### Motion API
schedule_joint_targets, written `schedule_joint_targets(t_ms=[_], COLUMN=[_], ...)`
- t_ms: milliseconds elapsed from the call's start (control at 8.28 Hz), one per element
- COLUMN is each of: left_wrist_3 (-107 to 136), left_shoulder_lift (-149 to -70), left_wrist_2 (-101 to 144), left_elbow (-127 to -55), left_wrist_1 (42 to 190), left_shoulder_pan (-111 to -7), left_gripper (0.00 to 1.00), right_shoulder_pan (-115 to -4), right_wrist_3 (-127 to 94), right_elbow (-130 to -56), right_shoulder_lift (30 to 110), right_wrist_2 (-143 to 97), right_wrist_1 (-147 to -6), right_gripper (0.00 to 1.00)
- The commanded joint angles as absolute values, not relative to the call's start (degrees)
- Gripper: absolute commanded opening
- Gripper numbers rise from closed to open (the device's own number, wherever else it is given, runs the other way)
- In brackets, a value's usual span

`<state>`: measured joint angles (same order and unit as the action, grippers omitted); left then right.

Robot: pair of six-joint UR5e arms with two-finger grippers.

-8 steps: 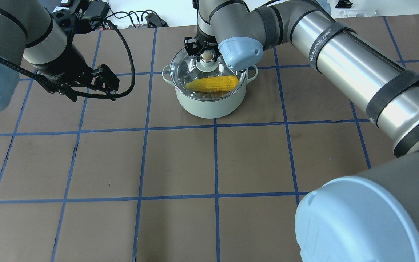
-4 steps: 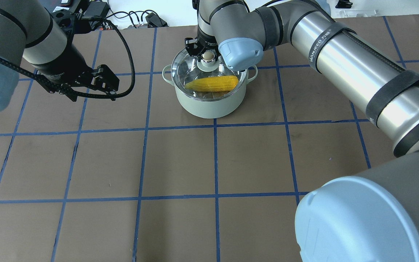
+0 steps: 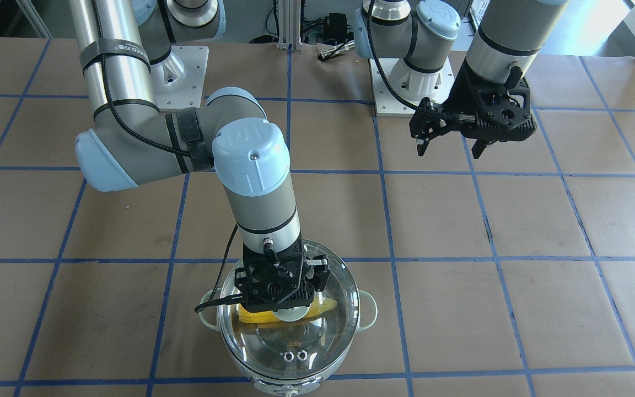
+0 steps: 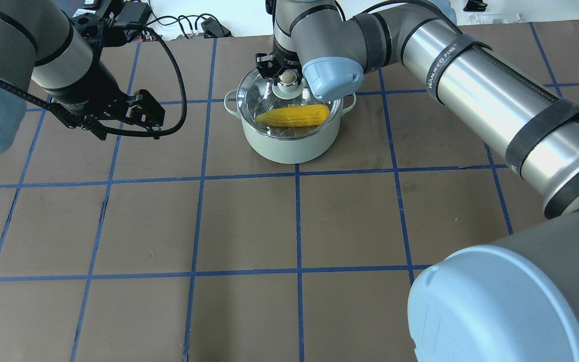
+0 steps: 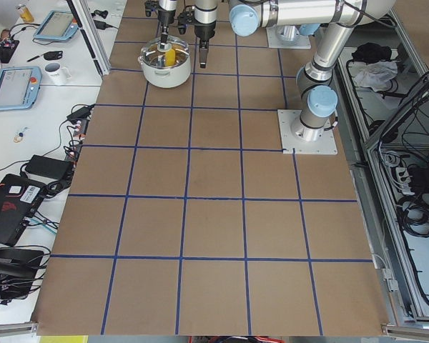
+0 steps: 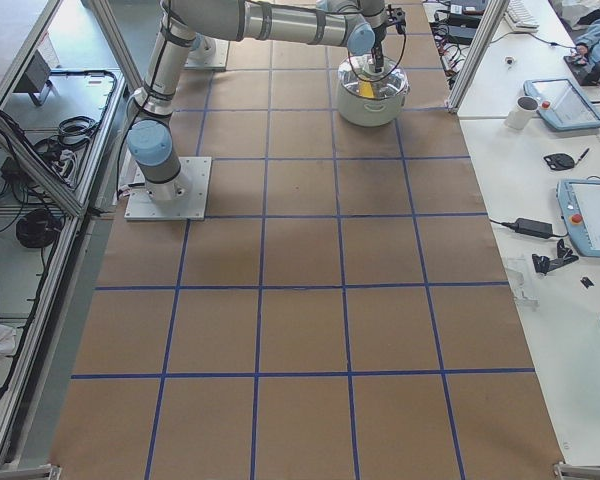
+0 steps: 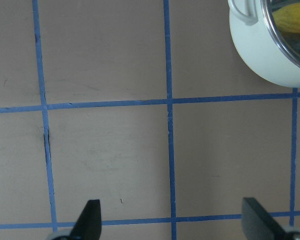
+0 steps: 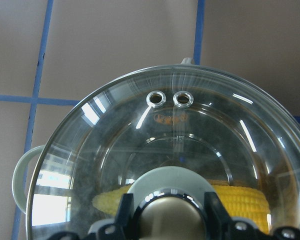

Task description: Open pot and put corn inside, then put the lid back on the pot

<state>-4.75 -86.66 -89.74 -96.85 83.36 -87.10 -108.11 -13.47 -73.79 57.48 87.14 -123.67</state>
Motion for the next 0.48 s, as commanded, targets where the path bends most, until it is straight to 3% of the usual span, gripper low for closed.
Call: schedule_joint_targets(t_ms=[0,362], left_wrist_3=[-4.92,-4.92], left_shoulder_lift=[-86.66,-86.66], left_wrist_2=[-89.74,-89.74], left_elbow=[-96.86,-96.86], left_wrist_1=[83.41,83.41], left_shoulder_pan=[-87.10,-87.10], left_gripper=[1.00,1.00], right_shoulder_pan=[-108.11,-108.11], right_wrist_3=[-13.45,-13.45], right_elbow=[-73.83,-74.00], right_shoulder_lift=[57.57,57.92], right_wrist_2=[87.45,88.51], right_wrist_1=[-124.88,-124.89], right_gripper=[0.42,0.42])
